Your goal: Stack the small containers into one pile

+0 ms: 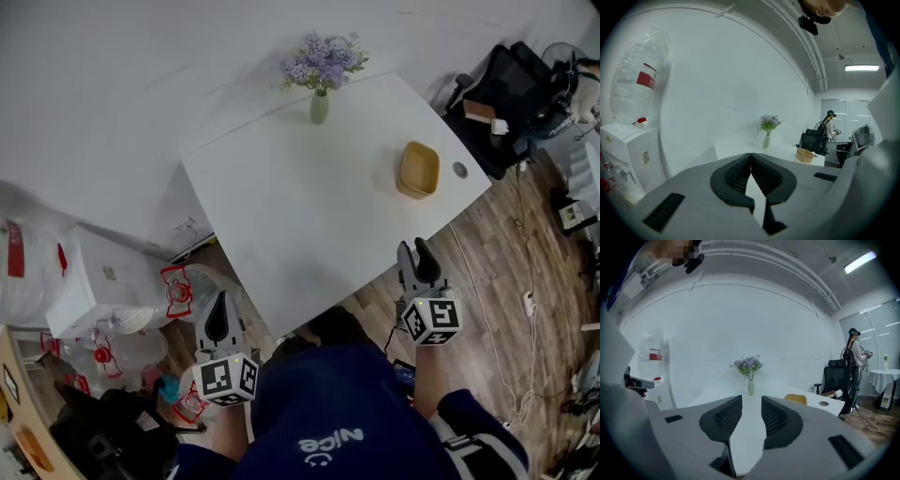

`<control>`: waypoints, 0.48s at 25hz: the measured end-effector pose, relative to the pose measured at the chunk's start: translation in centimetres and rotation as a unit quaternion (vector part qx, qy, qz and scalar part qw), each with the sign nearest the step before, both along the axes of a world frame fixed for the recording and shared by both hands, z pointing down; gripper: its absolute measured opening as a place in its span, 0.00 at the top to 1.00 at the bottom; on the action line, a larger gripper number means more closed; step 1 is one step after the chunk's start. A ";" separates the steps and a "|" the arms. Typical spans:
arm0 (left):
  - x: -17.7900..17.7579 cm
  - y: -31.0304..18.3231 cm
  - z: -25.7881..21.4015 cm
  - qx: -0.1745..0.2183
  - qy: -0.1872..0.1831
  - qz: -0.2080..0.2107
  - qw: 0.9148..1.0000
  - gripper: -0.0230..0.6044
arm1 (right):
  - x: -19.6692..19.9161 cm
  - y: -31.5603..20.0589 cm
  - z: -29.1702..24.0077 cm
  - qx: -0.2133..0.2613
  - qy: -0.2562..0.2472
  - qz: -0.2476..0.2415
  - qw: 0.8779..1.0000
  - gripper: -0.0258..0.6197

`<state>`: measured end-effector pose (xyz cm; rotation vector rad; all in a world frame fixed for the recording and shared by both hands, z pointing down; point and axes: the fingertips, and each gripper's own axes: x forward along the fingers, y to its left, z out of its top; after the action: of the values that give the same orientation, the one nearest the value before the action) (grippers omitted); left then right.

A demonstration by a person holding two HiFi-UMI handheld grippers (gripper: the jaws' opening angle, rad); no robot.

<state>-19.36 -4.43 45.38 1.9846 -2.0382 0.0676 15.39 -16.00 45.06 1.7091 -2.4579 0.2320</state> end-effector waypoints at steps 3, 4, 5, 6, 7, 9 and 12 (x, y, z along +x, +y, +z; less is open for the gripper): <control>-0.2 0.7 0.0 0.003 0.003 0.007 1.000 0.93 | -0.2 0.7 -0.4 0.008 0.014 0.011 1.000 0.84; -0.2 1.0 0.0 0.004 0.004 0.009 1.000 0.93 | -0.2 1.0 -0.3 0.008 0.019 0.015 1.000 0.86; -0.3 1.3 0.1 0.004 0.004 0.010 1.000 0.93 | -0.2 1.3 -0.3 0.007 0.025 0.018 1.000 0.86; -0.3 1.6 0.1 0.005 0.005 0.011 1.000 0.93 | -0.1 1.5 -0.2 0.007 0.029 0.021 0.999 0.87; -0.3 1.7 0.2 0.005 0.005 0.012 1.000 0.93 | 0.0 1.7 -0.2 0.007 0.031 0.025 0.999 0.87; -0.4 1.9 0.2 0.004 0.006 0.014 1.000 0.93 | 0.1 1.9 -0.3 0.008 0.032 0.031 0.999 0.87; -0.4 2.0 0.4 0.001 0.000 0.015 1.000 0.93 | 0.2 2.0 -0.4 0.011 0.033 0.034 0.999 0.87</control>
<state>-19.80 -2.41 45.81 2.0173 -2.0085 0.0719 15.57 -14.01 44.69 1.7815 -2.3671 0.1531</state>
